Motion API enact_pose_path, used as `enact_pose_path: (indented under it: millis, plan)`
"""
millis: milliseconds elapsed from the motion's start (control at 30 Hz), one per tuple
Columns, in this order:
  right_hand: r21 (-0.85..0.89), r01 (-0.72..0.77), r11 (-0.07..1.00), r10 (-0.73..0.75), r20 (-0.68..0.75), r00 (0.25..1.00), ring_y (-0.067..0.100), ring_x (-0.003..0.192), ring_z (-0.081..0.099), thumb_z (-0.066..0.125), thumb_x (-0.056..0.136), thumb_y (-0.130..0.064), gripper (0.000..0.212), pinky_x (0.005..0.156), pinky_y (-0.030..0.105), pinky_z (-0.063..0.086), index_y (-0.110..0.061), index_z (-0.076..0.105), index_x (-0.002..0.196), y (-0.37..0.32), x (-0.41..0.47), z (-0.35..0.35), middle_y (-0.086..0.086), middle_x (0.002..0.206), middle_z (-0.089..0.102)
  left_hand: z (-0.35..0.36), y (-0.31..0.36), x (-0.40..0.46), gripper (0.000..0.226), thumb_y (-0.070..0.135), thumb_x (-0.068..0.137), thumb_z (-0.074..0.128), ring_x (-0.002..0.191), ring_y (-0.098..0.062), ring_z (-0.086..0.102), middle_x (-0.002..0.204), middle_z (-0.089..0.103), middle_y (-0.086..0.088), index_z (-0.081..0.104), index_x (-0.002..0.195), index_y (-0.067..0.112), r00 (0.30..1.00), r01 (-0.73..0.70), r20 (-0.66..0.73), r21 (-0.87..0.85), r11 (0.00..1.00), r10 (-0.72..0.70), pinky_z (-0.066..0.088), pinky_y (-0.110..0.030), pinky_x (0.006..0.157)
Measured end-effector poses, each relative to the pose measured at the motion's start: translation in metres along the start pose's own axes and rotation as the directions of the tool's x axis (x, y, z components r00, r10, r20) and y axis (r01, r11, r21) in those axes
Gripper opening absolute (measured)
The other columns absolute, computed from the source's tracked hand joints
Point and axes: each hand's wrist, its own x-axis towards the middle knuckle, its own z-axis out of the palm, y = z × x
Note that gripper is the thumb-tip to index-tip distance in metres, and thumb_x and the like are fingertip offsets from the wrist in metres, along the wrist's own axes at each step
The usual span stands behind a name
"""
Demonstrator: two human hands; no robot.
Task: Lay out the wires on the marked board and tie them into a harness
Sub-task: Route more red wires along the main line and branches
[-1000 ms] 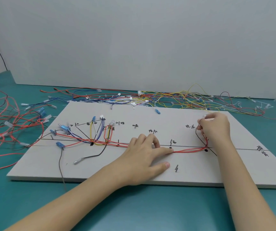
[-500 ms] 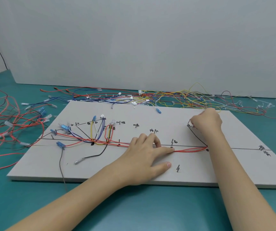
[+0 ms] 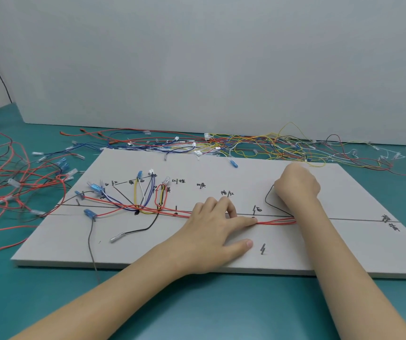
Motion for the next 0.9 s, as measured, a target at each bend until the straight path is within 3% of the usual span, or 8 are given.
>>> enact_pose_path:
  millis: [133, 433, 500, 567, 700, 800, 867, 900]
  plan:
    - [-0.030, 0.070, 0.997, -0.072, -0.054, 0.996, 0.035, 0.114, 0.055, 0.052, 0.091, -0.006, 0.027, 0.086, 0.035, 0.046, -0.007, 0.063, 0.116, 0.000, -0.009, 0.007, 0.014, 0.122, 0.059, -0.001, 0.000, 0.000, 0.047, 0.058, 0.094, 0.038, 0.104, -0.012, 0.028, 0.107, 0.028, 0.013, 0.036, 0.141, 0.048, 1.000, -0.003, 0.000, -0.005, 1.000, 0.003, 0.022, -0.030, 0.095]
    - [-0.048, 0.237, 0.970, -0.239, -0.023, 0.971, 0.035, 0.100, 0.058, 0.051, 0.086, 0.003, 0.018, 0.074, 0.031, 0.041, -0.002, 0.063, 0.098, -0.011, -0.033, 0.004, 0.018, 0.107, 0.062, 0.000, 0.000, 0.000, 0.047, 0.059, 0.094, 0.038, 0.105, -0.014, 0.029, 0.108, 0.030, 0.012, 0.037, 0.140, 0.048, 1.000, -0.005, -0.012, 0.002, 1.000, 0.006, 0.024, -0.031, 0.096]
    - [-0.085, 0.289, 0.953, -0.292, -0.017, 0.956, 0.035, 0.098, 0.057, 0.049, 0.086, 0.002, 0.010, 0.070, 0.030, 0.035, -0.003, 0.051, 0.078, -0.010, -0.043, 0.003, 0.018, 0.099, 0.060, 0.000, 0.000, 0.000, 0.047, 0.058, 0.094, 0.038, 0.104, -0.013, 0.029, 0.107, 0.029, 0.012, 0.036, 0.139, 0.048, 1.000, -0.005, -0.013, 0.003, 1.000, 0.005, 0.024, -0.032, 0.096]
    - [-0.078, 0.323, 0.943, -0.327, -0.032, 0.945, 0.035, 0.095, 0.054, 0.047, 0.089, -0.002, 0.030, 0.069, 0.029, 0.030, -0.007, 0.033, 0.063, -0.010, -0.053, 0.005, 0.014, 0.087, 0.048, 0.000, 0.000, 0.000, 0.047, 0.058, 0.094, 0.038, 0.103, -0.013, 0.029, 0.107, 0.030, 0.012, 0.035, 0.140, 0.050, 1.000, -0.008, -0.014, -0.001, 1.000, 0.008, 0.024, -0.032, 0.096]
    - [-0.039, 0.341, 0.939, -0.343, -0.054, 0.938, 0.030, 0.078, 0.041, 0.047, 0.090, -0.014, 0.038, 0.066, 0.031, 0.028, -0.012, 0.026, 0.059, -0.011, -0.066, 0.009, 0.009, 0.082, 0.036, -0.001, 0.001, 0.000, 0.046, 0.058, 0.094, 0.039, 0.104, -0.014, 0.030, 0.107, 0.030, 0.011, 0.033, 0.139, 0.052, 1.000, -0.013, -0.013, 0.013, 1.000, 0.013, 0.025, -0.032, 0.096]
    - [-0.037, 0.350, 0.936, -0.351, -0.016, 0.936, 0.032, 0.080, 0.047, 0.050, 0.086, -0.008, 0.026, 0.063, 0.032, 0.028, -0.009, 0.038, 0.063, -0.012, -0.068, 0.010, 0.010, 0.082, 0.042, -0.001, 0.000, 0.000, 0.045, 0.058, 0.094, 0.039, 0.103, -0.014, 0.029, 0.105, 0.027, 0.012, 0.034, 0.138, 0.051, 1.000, -0.007, -0.014, 0.014, 1.000, 0.007, 0.025, -0.032, 0.096]
    - [-0.002, 0.341, 0.940, -0.341, -0.003, 0.940, 0.035, 0.091, 0.056, 0.051, 0.085, -0.008, 0.009, 0.067, 0.033, 0.039, -0.004, 0.058, 0.081, -0.014, -0.067, 0.010, 0.012, 0.090, 0.058, -0.001, 0.000, 0.000, 0.045, 0.058, 0.094, 0.039, 0.102, -0.014, 0.028, 0.105, 0.026, 0.012, 0.034, 0.138, 0.051, 1.000, -0.007, -0.011, 0.013, 1.000, 0.008, 0.025, -0.032, 0.096]
    - [0.026, 0.322, 0.946, -0.323, 0.000, 0.947, 0.035, 0.094, 0.058, 0.051, 0.084, -0.009, 0.014, 0.071, 0.033, 0.043, -0.004, 0.062, 0.090, -0.015, -0.066, 0.010, 0.012, 0.096, 0.063, -0.001, 0.000, 0.000, 0.045, 0.058, 0.094, 0.039, 0.102, -0.014, 0.028, 0.104, 0.026, 0.012, 0.034, 0.138, 0.051, 1.000, -0.008, -0.010, 0.012, 1.000, 0.008, 0.025, -0.031, 0.095]
